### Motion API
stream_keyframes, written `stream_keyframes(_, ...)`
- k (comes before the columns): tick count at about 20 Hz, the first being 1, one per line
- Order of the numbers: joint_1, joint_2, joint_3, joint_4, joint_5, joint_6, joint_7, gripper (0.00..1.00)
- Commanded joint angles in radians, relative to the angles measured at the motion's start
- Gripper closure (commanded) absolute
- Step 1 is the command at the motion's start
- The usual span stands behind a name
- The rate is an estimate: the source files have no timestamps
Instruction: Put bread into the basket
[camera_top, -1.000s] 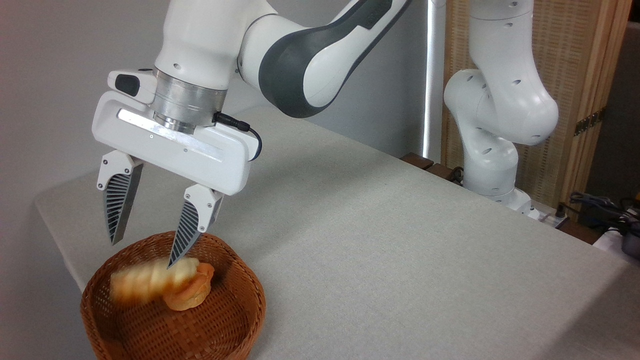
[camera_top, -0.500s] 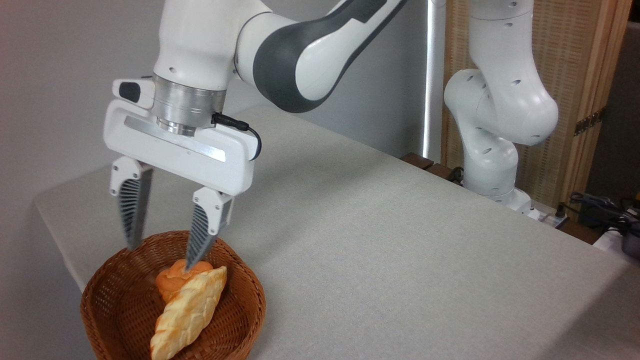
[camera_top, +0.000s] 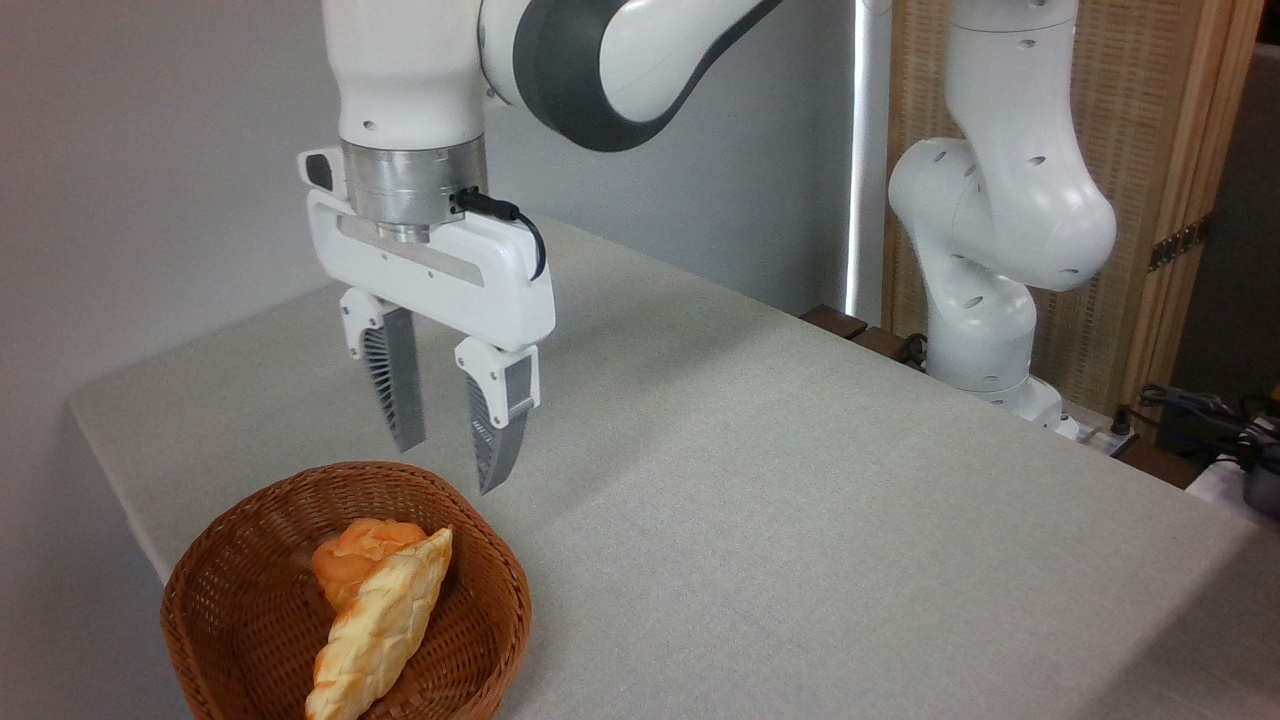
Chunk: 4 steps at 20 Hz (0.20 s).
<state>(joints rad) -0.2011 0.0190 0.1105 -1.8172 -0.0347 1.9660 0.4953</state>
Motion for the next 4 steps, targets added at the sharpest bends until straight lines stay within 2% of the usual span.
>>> stream_keyframes(1,-0.001,-0.011,0.006,0.015,0.009,-0.107,0.118,0.00)
stream_keyframes(4,-0.001,-0.011,0.005,0.015,0.002,-0.110,0.147,0.00)
